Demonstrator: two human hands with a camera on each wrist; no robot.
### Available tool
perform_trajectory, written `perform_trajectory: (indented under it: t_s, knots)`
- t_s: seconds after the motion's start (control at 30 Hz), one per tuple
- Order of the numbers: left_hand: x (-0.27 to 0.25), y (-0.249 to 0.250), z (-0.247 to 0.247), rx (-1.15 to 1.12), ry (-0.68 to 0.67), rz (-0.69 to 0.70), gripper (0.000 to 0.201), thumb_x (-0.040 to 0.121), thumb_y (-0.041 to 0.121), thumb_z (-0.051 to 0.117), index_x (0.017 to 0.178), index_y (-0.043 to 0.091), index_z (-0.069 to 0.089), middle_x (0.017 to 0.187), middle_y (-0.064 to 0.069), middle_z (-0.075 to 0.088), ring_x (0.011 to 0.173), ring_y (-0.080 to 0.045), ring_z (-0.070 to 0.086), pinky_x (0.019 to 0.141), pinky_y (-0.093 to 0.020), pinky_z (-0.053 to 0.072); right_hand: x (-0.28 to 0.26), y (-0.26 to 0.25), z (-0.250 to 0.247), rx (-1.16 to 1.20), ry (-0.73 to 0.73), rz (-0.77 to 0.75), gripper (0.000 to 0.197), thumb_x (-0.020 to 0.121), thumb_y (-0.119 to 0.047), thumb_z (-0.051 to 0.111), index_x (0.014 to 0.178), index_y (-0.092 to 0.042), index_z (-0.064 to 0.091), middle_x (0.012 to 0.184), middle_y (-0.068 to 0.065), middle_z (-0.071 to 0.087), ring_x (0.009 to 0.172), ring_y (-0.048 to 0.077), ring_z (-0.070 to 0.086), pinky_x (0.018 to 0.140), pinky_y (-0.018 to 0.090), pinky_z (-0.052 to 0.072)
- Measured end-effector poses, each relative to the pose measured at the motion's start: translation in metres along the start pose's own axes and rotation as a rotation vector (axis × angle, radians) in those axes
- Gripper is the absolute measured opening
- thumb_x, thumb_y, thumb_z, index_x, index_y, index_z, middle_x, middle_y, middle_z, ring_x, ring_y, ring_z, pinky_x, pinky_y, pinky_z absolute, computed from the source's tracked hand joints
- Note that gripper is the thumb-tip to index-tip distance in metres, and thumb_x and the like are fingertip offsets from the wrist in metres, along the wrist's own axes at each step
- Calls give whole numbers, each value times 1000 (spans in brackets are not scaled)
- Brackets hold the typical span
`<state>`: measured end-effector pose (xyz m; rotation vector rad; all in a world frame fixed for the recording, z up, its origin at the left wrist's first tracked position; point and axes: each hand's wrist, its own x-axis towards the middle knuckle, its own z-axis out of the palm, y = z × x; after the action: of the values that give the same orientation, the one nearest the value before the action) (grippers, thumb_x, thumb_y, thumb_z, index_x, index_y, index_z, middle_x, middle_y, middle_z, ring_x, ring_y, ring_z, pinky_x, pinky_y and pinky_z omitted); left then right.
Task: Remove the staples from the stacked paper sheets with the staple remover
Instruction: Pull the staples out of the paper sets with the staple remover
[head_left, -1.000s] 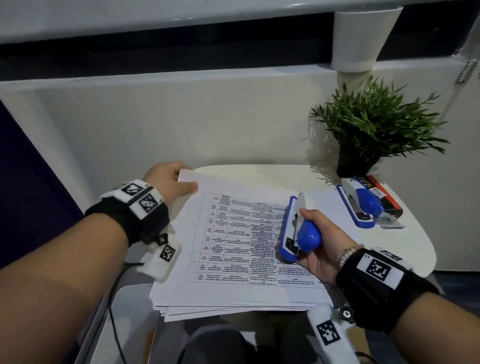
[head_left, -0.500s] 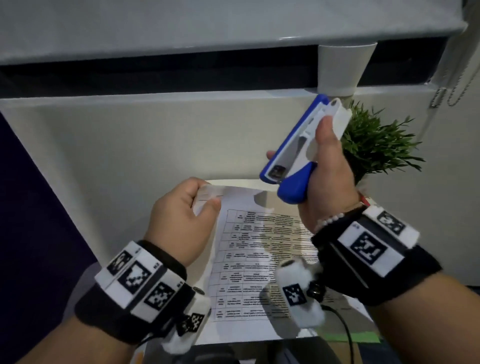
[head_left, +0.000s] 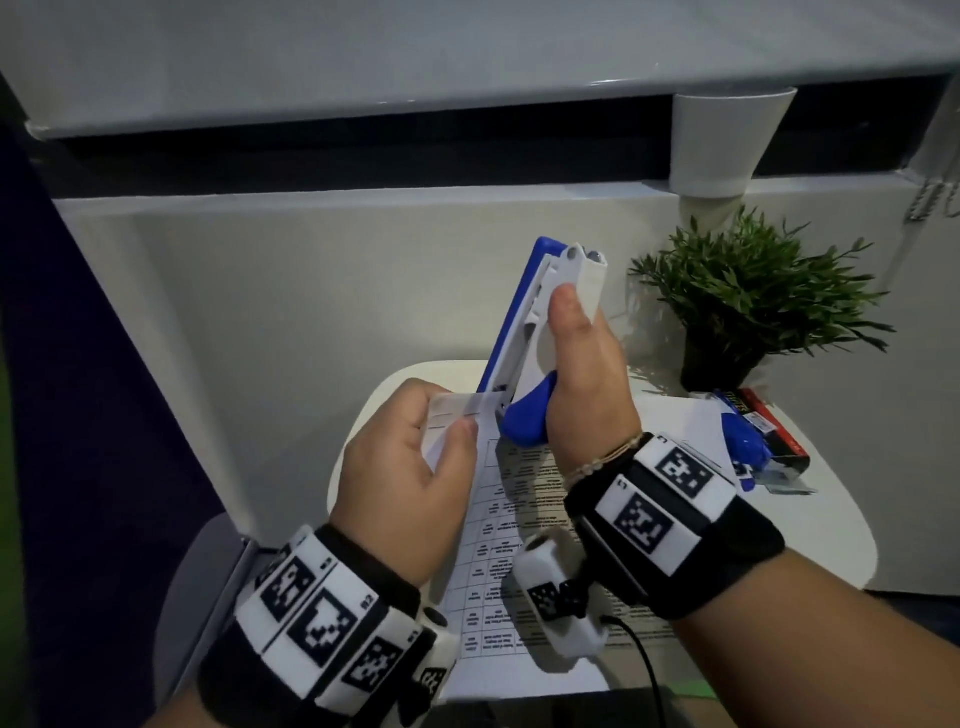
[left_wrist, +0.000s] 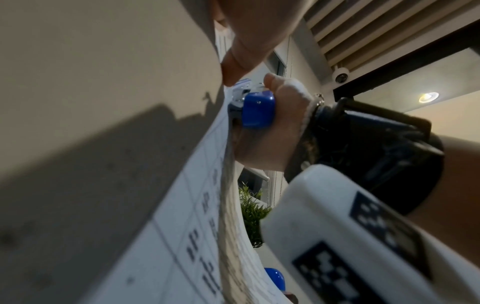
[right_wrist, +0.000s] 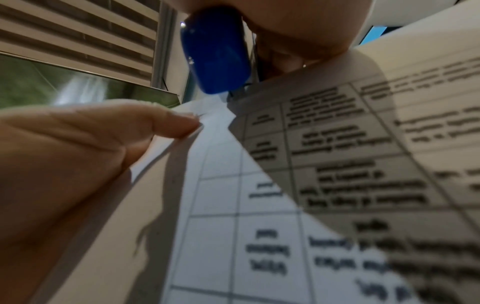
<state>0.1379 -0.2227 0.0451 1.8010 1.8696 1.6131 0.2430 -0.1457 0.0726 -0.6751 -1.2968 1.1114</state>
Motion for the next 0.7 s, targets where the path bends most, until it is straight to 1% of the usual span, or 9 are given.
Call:
perform_trajectory:
  t_s: [0.07, 0.13, 0.27, 0.37, 0.43, 0.5, 0.57, 0.63, 0.7]
  knots:
    - [-4, 1, 1, 13, 0, 22, 9, 83, 35, 50, 76, 28, 49, 66, 12, 56, 66, -4, 56, 52, -12, 40, -2, 0, -1, -1, -4, -6, 36, 82, -53, 43, 84, -19, 56, 72, 0, 58, 67, 15, 57, 62, 21, 49]
    - [-7, 2, 2, 6, -5, 32, 10, 83, 35, 49, 77, 27, 50, 65, 9, 57, 63, -7, 55, 50, -15, 40, -4, 1, -1, 5, -9, -3, 34, 83, -49, 41, 82, -18, 55, 69, -3, 56, 63, 12, 54, 57, 18, 45]
    - [-11, 2, 2, -24, -4, 37, 10, 83, 34, 51, 76, 27, 50, 63, 7, 56, 59, -8, 55, 50, -15, 39, -6, 2, -1, 13, -21, 3, 35, 83, -49, 42, 82, -16, 54, 67, -4, 55, 61, 13, 53, 55, 19, 44]
    - [-12, 3, 2, -27, -9, 51, 10, 83, 32, 51, 76, 26, 49, 63, 9, 55, 61, -7, 53, 50, -13, 37, -7, 2, 0, 29, -20, -21, 43, 82, -53, 45, 87, -12, 58, 69, 2, 55, 63, 18, 53, 55, 23, 45]
    - [-12, 4, 2, -23, -5, 57, 9, 83, 31, 51, 76, 25, 49, 64, 10, 54, 63, -8, 53, 51, -12, 37, -7, 1, 0, 16, -25, -44, 47, 78, -58, 46, 85, -13, 57, 68, 4, 53, 63, 21, 52, 55, 24, 45]
    - [-12, 5, 2, -29, -8, 62, 9, 84, 31, 51, 77, 26, 49, 66, 11, 55, 64, -7, 53, 52, -13, 38, -6, 0, 0, 8, -30, -56, 46, 78, -58, 47, 81, -14, 55, 64, 2, 51, 59, 21, 50, 52, 23, 44]
    - [-13, 6, 3, -40, -9, 68, 8, 84, 32, 51, 78, 26, 50, 67, 12, 55, 65, -5, 53, 54, -15, 40, -5, -1, 0, 20, -31, -62, 44, 79, -56, 48, 81, -13, 55, 64, 2, 51, 58, 21, 50, 50, 24, 44]
    - [-13, 6, 3, -41, -5, 67, 9, 84, 32, 51, 78, 26, 50, 67, 12, 55, 64, -5, 53, 54, -16, 40, -5, 0, 0, 31, -27, -60, 43, 78, -57, 49, 80, -15, 55, 62, -3, 51, 56, 18, 50, 49, 23, 43]
    - [-13, 4, 3, -29, -2, 65, 8, 84, 30, 51, 77, 27, 49, 66, 12, 54, 64, -4, 52, 55, -15, 40, -5, 3, 0, 39, -36, -26, 46, 72, -62, 48, 80, -18, 56, 63, -5, 54, 60, 16, 52, 54, 25, 46]
